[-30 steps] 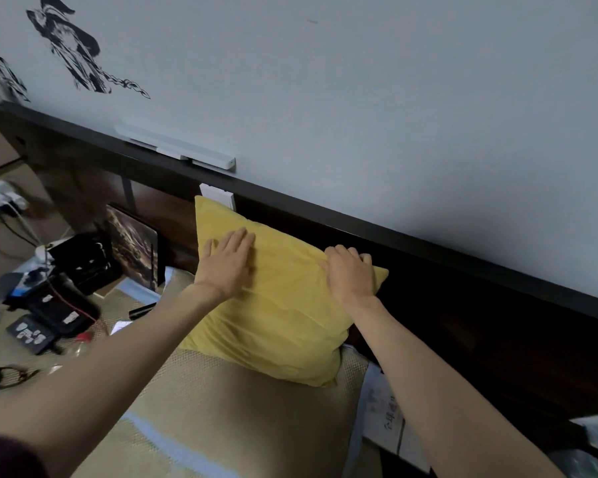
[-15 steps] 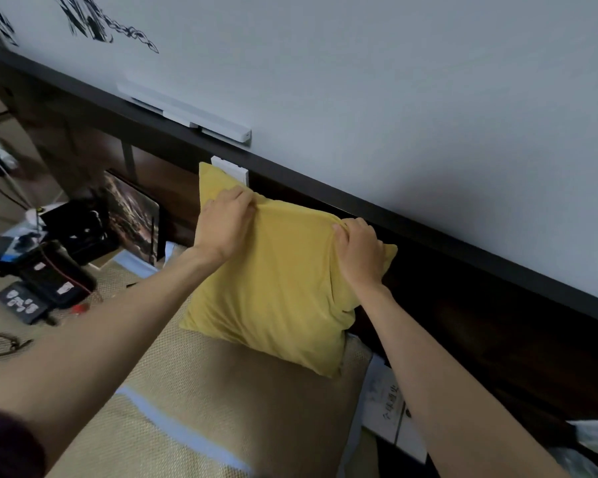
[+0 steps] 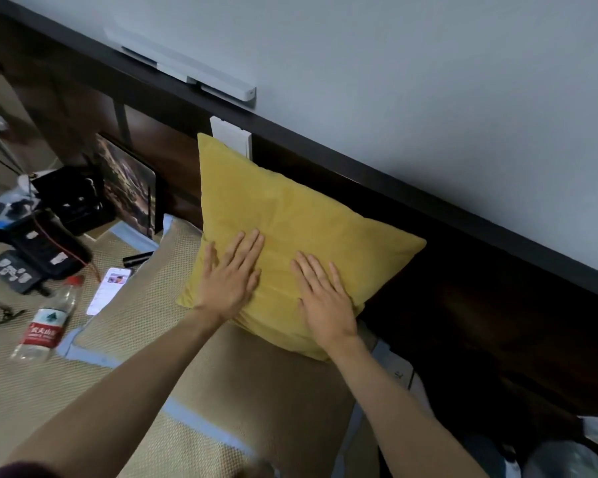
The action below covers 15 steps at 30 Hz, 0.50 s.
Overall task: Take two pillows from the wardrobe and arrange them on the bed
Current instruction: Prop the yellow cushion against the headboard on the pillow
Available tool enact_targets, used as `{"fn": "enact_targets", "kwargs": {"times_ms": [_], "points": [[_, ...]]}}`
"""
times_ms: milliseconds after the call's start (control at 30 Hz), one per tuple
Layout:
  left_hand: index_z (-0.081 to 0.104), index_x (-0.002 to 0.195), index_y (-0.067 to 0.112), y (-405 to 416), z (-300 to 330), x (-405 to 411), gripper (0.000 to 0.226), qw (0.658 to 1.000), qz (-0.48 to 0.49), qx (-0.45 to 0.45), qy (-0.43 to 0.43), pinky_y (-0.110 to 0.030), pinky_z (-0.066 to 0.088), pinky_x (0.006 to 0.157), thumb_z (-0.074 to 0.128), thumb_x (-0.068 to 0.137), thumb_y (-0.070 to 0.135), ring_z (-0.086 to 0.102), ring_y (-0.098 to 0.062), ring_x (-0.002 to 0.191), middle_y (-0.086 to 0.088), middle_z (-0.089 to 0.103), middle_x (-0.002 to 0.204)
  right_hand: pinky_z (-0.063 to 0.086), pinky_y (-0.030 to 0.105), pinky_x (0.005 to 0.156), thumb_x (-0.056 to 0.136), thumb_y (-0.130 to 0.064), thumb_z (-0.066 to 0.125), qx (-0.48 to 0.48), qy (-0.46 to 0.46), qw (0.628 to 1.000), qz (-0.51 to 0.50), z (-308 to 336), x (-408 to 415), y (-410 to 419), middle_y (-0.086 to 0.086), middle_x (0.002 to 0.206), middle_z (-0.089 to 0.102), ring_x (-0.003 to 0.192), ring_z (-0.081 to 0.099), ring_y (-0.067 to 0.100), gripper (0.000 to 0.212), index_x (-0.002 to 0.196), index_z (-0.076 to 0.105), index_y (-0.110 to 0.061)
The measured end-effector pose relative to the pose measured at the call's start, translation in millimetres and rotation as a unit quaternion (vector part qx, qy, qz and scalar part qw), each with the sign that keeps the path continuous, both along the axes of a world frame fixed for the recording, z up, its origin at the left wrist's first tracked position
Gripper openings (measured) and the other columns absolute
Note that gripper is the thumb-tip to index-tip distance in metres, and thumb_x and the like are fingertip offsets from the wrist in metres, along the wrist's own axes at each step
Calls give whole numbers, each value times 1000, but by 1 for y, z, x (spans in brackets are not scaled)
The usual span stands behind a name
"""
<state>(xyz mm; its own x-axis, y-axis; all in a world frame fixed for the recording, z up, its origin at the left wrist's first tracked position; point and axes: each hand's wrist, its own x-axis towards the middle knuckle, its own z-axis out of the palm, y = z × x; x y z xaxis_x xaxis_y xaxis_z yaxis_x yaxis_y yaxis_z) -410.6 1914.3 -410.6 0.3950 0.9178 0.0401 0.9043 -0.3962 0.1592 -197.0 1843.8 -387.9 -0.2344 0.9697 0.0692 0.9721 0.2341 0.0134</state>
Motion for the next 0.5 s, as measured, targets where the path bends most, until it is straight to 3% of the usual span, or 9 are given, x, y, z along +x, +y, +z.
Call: {"fn": "enact_targets", "kwargs": {"times_ms": [67,167,233,333,433,500], "points": [[-20,154,35,7,-19,-36,64,990,86,-108,8,-61,2,121,22,107,43,-11,-16,153,14,-19,165,2,45,128,104,-23,50,-9,-22,1000,2,-6,20,0,-2,171,3,157,5,16,71,163,10,-17],[-14,157,24,7,-26,-81,72,947,189,-258,32,-63,7,120,33,105,38,-2,-27,154,2,-21,166,10,48,127,102,-13,55,-9,5,1000,-10,-2,28,-13,0,170,14,156,13,19,68,161,22,-16],[-7,159,19,4,-19,-89,77,969,155,-193,16,-62,8,120,43,103,35,3,-28,154,-3,-15,167,15,51,126,96,-9,60,10,36,999,-12,3,21,-21,3,167,25,155,20,21,67,157,34,-15],[1,159,17,9,15,-62,87,999,10,19,-48,-56,6,123,53,94,37,12,-25,153,-5,-1,168,12,55,126,93,-19,60,83,62,995,-10,25,6,-6,4,165,28,154,20,21,67,155,36,-15],[5,160,19,31,53,3,73,983,-102,145,-46,-51,0,124,33,99,47,6,-18,154,0,1,169,5,57,125,96,-38,51,110,61,990,-66,49,-2,36,8,169,18,156,12,25,74,161,21,-18],[4,160,18,46,67,40,68,983,-115,138,-26,-55,5,123,27,101,46,3,-18,154,-1,2,169,8,56,125,100,-47,49,87,46,990,-97,54,7,53,10,169,19,155,16,28,75,161,18,-17]]}}
